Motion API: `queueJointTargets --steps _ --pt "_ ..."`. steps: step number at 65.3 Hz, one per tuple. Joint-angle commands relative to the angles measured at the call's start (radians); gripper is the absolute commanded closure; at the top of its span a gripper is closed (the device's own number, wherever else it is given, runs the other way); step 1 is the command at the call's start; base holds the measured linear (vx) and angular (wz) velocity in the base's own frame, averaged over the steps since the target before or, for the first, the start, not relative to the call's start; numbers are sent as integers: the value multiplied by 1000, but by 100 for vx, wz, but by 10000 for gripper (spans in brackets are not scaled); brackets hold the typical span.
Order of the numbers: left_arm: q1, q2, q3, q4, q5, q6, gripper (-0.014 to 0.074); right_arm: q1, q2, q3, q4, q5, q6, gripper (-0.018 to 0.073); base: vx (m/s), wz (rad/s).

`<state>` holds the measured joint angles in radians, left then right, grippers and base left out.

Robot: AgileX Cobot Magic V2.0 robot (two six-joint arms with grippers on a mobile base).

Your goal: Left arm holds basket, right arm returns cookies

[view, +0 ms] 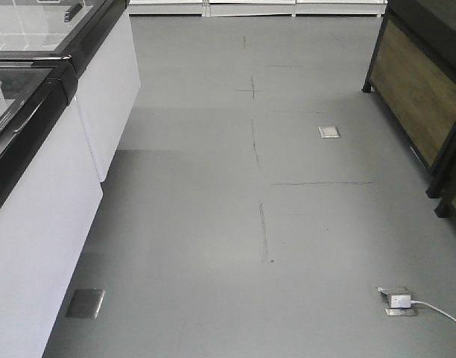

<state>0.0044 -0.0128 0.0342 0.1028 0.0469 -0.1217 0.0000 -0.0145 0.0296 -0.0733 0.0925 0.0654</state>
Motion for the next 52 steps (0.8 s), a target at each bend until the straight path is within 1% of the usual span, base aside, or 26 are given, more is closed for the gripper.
queueJointTargets --steps 1,5,13,21,27,35,44,48,52 --pt "-5 -13 -37 -7 -95 -6 603 -6 -7 0 -6 -78 1 568 0 0" --pt "-5 -9 -61 -9 -80 -9 603 -6 -7 0 -6 -78 1 568 0 0" --pt "-6 22 -122 -39 -74 -80 603 -6 -7 0 -6 -78 1 568 0 0" --pt "-6 83 -210 -32 -47 -78 603 -6 -7 0 -6 -78 1 568 0 0" --pt "-6 158 -279 -32 27 -57 603 -6 -7 0 -6 -78 1 568 0 0" --pt "-6 276 -379 -32 160 -23 603 -6 -7 0 -6 -78 1 568 0 0" --pt "-6 420 -485 -35 329 -24 603 -6 -7 0 -6 -78 1 568 0 0" --pt "-6 467 -512 -34 361 -24 603 -6 -7 0 -6 -78 1 568 0 0" --pt "-6 496 -517 -34 354 -24 603 -6 -7 0 -6 -78 1 568 0 0"
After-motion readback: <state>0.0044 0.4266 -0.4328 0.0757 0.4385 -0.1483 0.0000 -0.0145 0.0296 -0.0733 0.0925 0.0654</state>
